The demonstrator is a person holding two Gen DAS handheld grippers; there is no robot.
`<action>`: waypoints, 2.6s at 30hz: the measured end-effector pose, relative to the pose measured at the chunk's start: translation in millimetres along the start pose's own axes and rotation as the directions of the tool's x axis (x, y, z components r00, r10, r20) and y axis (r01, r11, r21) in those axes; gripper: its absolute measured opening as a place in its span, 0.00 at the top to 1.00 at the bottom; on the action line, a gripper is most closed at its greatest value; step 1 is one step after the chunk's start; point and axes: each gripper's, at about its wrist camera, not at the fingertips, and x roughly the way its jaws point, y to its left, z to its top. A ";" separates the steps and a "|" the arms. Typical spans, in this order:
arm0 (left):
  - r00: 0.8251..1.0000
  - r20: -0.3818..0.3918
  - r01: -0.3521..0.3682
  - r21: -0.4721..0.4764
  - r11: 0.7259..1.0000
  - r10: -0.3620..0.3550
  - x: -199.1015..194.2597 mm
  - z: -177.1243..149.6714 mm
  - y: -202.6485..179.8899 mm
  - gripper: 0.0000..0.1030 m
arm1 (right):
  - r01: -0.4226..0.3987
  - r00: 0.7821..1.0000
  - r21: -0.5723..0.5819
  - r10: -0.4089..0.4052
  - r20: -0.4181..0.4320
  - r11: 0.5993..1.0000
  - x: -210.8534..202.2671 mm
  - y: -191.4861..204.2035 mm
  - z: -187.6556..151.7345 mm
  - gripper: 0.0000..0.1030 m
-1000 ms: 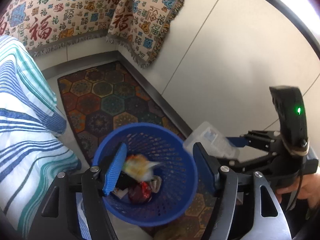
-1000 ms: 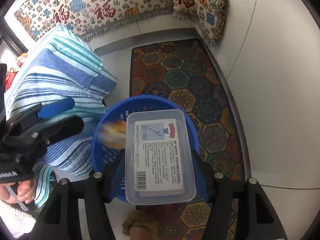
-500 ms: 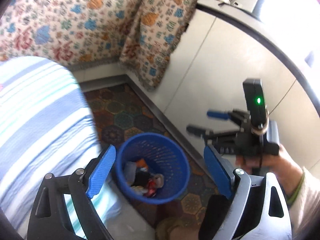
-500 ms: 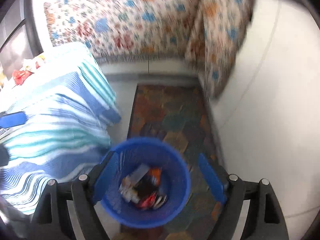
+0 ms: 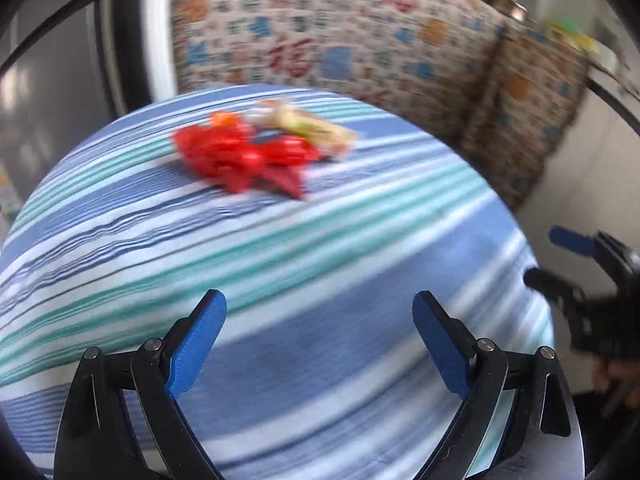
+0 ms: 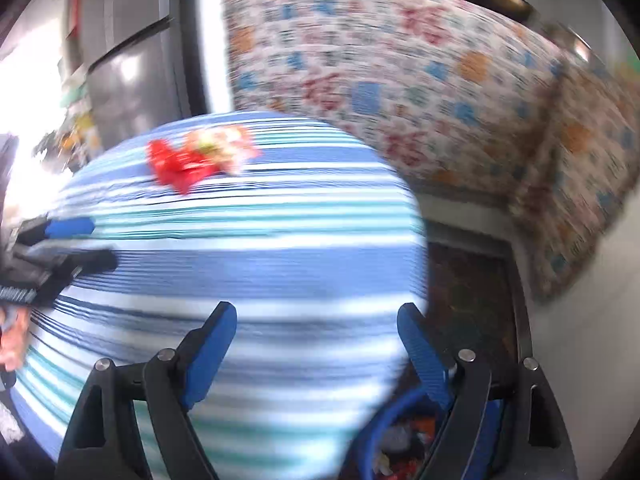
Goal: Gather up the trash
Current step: 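Move both open tools back over the table toward the red plastic bag, then grasp the red plastic bag with the left tool while the right grasps the red candy-bar wrapper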
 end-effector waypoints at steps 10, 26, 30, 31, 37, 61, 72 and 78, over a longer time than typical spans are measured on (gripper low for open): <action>0.992 -0.035 -0.124 -0.131 0.984 0.120 33.6 14.1 59.5 0.08 | 0.045 0.995 0.007 -0.044 -0.094 0.999 75.5 45.9 36.6 0.18; 0.994 -0.012 -0.110 -0.183 0.977 0.110 23.9 39.7 60.7 0.01 | 0.015 0.992 0.081 -0.005 -0.130 0.997 81.4 37.9 35.2 0.14; 0.990 0.052 -0.109 -0.295 0.949 0.130 29.6 80.1 61.3 0.01 | 0.014 0.992 0.082 -0.004 -0.130 0.996 81.4 37.2 35.7 0.14; 0.990 0.043 -0.114 -0.308 0.944 0.133 37.9 86.6 61.1 0.01 | 0.015 0.992 0.082 -0.004 -0.130 0.997 81.2 37.3 35.8 0.14; 0.979 -0.056 -0.202 -0.336 0.920 0.195 86.6 79.4 62.6 0.00 | 0.012 0.991 0.084 -0.001 -0.130 0.996 81.2 36.8 36.0 0.13; 1.000 -0.007 0.008 0.122 0.993 -0.007 53.5 64.4 81.9 0.70 | 0.010 0.991 0.087 0.002 -0.130 0.996 79.4 36.9 34.7 0.12; 0.997 0.022 -0.069 -0.110 0.992 0.072 14.4 47.3 124.2 0.71 | -0.166 0.969 0.240 0.204 -0.143 0.957 118.3 93.8 102.1 0.14; 0.997 0.009 -0.080 -0.057 0.995 0.081 11.2 38.0 125.1 0.71 | -0.016 0.990 0.250 0.051 -0.135 0.968 155.1 102.5 137.2 0.65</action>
